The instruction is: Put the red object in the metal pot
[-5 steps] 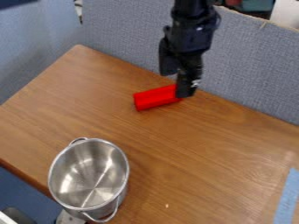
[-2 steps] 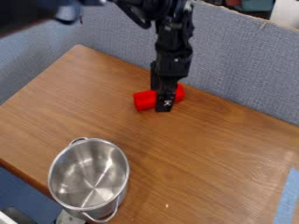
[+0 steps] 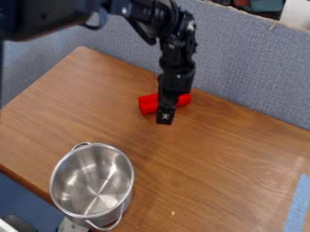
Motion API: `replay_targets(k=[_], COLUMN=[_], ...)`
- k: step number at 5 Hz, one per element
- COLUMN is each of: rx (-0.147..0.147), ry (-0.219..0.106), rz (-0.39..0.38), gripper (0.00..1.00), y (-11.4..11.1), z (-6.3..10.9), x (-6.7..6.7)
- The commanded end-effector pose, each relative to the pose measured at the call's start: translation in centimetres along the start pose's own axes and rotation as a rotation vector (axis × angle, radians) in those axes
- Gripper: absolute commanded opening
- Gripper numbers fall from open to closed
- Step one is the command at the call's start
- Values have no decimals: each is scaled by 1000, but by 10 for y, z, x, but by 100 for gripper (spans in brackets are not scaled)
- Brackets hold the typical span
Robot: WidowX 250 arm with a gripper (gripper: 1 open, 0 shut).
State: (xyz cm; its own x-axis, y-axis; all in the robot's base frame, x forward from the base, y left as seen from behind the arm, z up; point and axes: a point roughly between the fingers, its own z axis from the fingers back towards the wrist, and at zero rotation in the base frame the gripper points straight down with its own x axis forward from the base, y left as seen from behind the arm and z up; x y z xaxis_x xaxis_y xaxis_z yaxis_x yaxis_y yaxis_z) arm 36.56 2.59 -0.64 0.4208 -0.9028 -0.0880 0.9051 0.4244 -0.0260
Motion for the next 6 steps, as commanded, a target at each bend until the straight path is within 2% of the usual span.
replay_targets(k=[1,3,4,5,6], rx=[67,53,36,47,98], ry=[-19,-17,-14,3,-18], rz=[-122,-125,43,189,34], gripper=[100,100,100,100,100], y=[10,16,-21,-62,-105], z=[8,45,25,15,29], x=[9,-24,-5,14,34])
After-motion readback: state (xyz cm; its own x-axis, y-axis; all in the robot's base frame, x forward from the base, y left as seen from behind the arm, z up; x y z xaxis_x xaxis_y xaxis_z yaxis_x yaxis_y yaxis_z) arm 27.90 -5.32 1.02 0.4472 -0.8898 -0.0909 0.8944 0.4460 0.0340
